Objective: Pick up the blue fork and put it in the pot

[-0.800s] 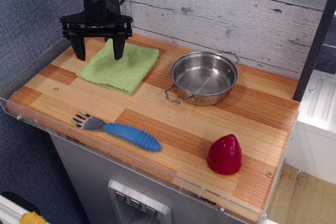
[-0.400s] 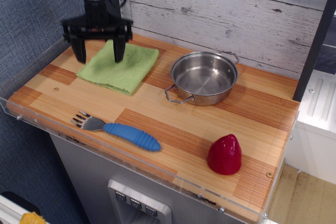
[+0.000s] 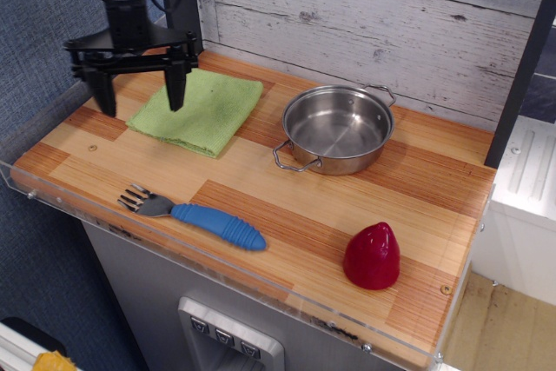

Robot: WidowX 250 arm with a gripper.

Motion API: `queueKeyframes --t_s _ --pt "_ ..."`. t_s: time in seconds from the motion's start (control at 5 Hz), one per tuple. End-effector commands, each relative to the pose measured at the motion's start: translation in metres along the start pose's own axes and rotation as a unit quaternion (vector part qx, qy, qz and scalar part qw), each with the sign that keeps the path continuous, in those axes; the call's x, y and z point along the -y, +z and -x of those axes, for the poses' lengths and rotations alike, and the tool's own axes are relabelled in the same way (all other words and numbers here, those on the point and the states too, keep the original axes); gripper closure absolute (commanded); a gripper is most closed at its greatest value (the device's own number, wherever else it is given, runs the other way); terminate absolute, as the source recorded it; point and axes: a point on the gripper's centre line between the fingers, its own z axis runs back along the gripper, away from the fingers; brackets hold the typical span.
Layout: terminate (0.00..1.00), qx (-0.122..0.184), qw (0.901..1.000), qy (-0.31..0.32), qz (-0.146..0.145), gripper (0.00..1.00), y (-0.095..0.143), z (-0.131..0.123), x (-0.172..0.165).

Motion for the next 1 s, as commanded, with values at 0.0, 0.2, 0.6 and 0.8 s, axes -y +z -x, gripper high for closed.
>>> queueKeyframes --t_s 0.0,0.2,0.6,0.8 --pt "0.00 -0.024 0.9892 0.145 0.006 0.00 0.019 0.052 -0.002" --pt "0.00 -0.035 0.9778 0.204 0.031 0.00 0.019 0.079 0.017" --pt "0.00 -0.080 0.9468 0.307 0.050 0.00 0.003 0.086 0.044" --pt "0.00 -0.082 0.9370 0.335 0.057 0.00 -0.004 0.088 0.048"
